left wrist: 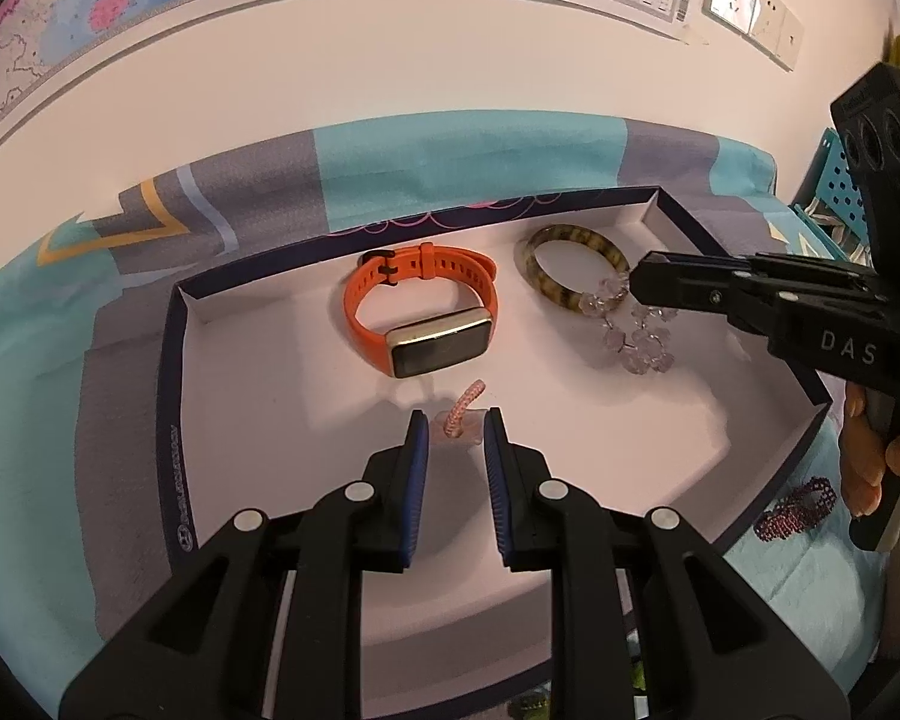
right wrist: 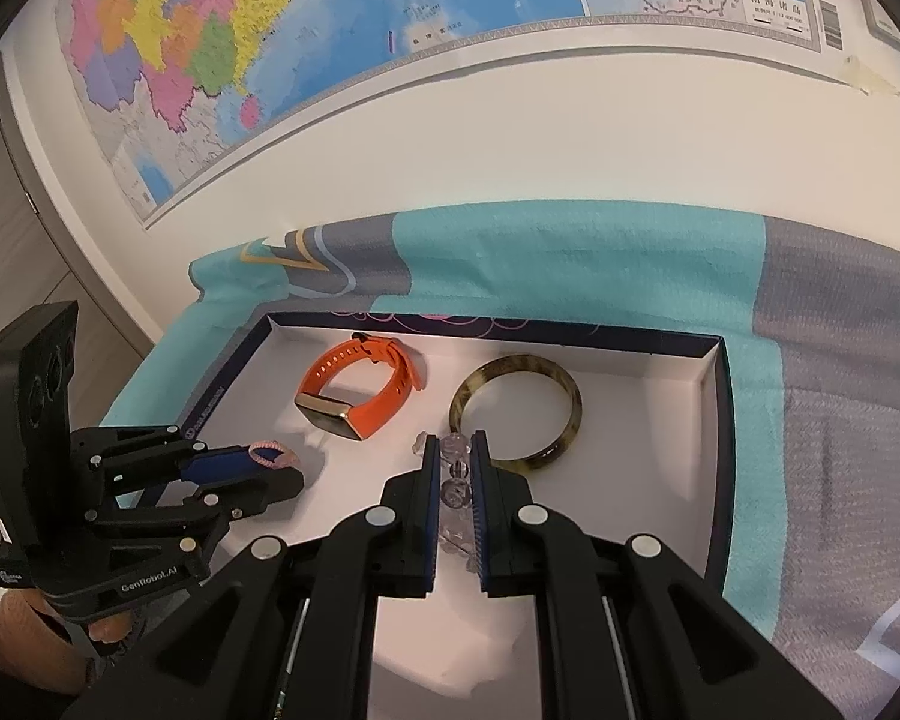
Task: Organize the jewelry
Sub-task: 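Open the right gripper to drop the crystal bracelet while the left releases the pink ring, then move the right gripper to the dark beaded necklace while the left moves to the black ring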
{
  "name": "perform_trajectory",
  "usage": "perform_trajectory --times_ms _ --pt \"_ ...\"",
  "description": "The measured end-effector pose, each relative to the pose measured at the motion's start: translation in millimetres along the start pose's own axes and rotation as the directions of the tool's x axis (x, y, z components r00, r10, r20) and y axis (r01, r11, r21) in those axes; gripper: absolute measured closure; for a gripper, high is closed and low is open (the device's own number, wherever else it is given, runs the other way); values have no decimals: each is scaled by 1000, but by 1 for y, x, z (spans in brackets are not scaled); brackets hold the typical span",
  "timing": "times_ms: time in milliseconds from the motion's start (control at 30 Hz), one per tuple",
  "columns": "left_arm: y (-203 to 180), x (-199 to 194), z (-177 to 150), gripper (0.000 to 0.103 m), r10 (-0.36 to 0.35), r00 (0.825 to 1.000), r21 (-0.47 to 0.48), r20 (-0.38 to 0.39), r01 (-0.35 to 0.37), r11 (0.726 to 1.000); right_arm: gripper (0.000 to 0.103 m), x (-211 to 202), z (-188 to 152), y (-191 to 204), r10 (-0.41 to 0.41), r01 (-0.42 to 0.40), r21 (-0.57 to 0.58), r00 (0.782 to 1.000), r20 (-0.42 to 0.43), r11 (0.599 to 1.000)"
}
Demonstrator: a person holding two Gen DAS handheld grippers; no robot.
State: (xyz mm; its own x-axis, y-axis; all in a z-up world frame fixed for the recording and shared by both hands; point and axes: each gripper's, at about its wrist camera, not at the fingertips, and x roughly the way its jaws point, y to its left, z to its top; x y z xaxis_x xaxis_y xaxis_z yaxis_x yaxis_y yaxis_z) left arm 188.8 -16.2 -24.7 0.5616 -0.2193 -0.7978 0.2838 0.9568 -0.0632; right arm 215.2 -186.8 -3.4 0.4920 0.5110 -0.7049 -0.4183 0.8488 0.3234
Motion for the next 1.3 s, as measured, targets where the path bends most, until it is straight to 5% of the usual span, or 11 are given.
perform_trajectory --times_ms 400,500,667,1033,1300 --pt "5 10 5 83 -6 1000 -12 -21 6 1000 88 2 -1 -4 -29 29 16 1000 -2 999" --pt "4 10 6 75 -4 1000 -12 -18 4 1000 86 -2 -1 -7 -40 40 27 999 6 999" --pt "2 -1 5 62 -6 1000 -7 18 6 1000 84 -12 -1 -7 -50 49 23 998 26 999" --pt "1 -62 -10 50 18 986 -9 164 -17 1000 69 -55 -13 3 -38 38 -4 996 75 999" --pt "-1 -102 -44 45 -5 975 13 222 2 1000 57 -106 -63 14 -41 48 -66 995 93 997"
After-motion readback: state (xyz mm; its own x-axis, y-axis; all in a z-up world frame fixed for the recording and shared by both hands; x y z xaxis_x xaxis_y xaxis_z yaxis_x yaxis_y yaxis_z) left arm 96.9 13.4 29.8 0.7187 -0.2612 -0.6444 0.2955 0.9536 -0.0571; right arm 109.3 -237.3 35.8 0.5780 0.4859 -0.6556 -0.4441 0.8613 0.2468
